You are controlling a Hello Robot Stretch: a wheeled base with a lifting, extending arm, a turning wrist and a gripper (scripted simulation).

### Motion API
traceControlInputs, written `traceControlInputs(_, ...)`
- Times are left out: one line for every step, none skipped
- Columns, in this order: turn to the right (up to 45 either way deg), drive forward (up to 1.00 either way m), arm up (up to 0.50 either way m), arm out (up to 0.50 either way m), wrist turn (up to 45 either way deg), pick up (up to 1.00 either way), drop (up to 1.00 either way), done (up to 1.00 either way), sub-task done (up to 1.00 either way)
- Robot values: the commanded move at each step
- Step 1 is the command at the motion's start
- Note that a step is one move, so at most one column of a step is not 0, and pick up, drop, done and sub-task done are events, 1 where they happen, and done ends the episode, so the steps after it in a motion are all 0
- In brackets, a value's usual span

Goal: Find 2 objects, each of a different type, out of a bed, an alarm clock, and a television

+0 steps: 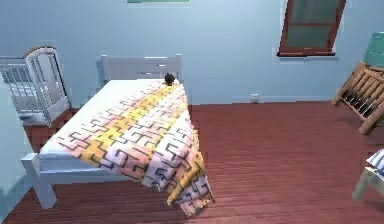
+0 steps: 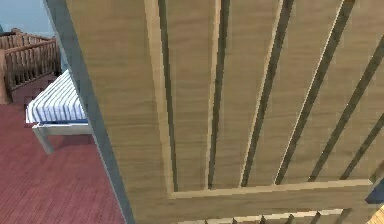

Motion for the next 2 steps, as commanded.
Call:
traceControlInputs(0.0, 0.65, 0.0, 0.0, 0.0, 0.0, 0.0, 0.0, 0.0)
traceControlInputs(-21.0, 0.0, 0.0, 0.0, 0.0, 0.0, 0.0, 0.0, 0.0)
